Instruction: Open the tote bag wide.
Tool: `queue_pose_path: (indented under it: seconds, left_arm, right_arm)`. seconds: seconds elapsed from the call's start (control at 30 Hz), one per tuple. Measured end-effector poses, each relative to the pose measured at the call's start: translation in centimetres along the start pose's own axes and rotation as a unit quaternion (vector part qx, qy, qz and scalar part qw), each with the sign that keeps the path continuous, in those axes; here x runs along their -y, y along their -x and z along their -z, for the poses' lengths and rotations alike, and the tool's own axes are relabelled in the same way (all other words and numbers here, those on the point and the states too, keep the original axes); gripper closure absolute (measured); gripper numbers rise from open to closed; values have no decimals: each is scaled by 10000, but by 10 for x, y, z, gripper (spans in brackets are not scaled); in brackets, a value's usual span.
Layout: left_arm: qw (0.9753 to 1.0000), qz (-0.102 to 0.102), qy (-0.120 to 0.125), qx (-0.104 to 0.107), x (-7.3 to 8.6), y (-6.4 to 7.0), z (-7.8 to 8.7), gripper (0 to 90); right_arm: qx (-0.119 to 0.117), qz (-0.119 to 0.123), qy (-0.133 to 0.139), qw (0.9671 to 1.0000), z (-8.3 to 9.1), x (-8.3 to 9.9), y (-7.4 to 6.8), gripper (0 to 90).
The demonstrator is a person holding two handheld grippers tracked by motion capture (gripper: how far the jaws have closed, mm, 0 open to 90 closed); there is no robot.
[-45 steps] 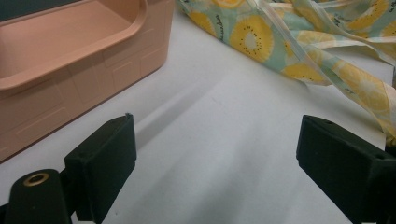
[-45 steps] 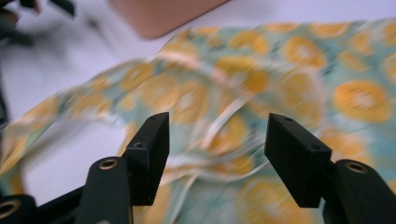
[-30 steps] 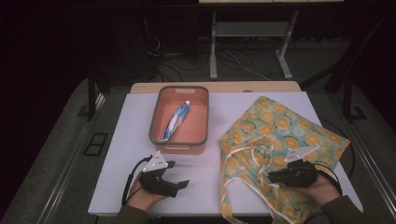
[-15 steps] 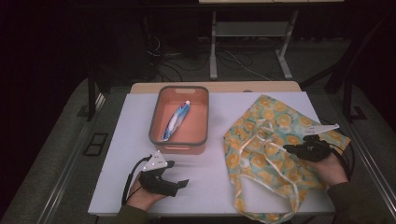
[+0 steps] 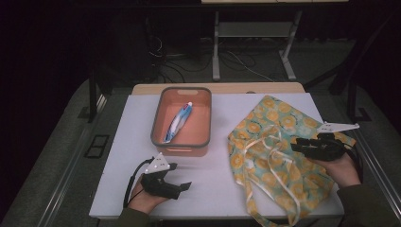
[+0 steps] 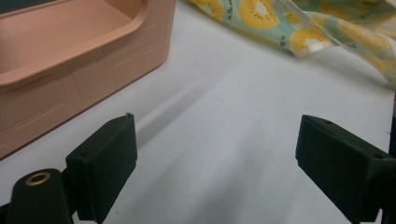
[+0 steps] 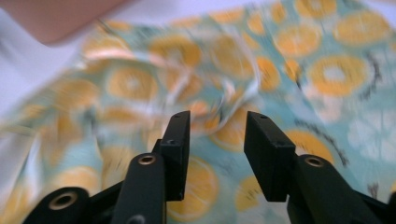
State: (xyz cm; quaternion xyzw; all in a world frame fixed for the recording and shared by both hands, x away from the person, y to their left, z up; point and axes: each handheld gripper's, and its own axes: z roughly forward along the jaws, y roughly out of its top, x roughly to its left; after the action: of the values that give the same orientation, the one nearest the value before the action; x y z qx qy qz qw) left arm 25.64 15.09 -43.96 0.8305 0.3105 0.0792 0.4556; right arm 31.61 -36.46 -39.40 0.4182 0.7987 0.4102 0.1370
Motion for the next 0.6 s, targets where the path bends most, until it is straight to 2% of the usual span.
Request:
queue_pose_path:
  seconds: [0.03,0.13,0.23,0.3,0.37,0.47,0.6]
  left_arm:
    - [10000,0,0,-1,0,0,0,113]
    - [10000,1,-3,-3,0,0,0,114]
    - [10000,-2,-2,-4,0,0,0,114]
    - [10000,0,-1,-5,0,0,0,115]
    - [10000,-5,-3,-2,0,0,0,116]
    - [10000,-7,-4,2,0,1,0,117]
    - [10000,-11,-3,7,0,1,0,119]
  right_arm:
    - [-19,64,86,9999,5,-4,-6,586]
    - [-346,223,251,9988,12,-14,-26,583]
    - [-669,468,194,9965,5,-21,-49,587]
    - [-820,605,45,9948,-6,-21,-62,586]
    - [-832,790,-189,9932,-21,-19,-73,584]
    - [-902,977,-521,9898,-43,-13,-84,594]
    - [-915,1177,-958,9842,-64,-2,-95,612]
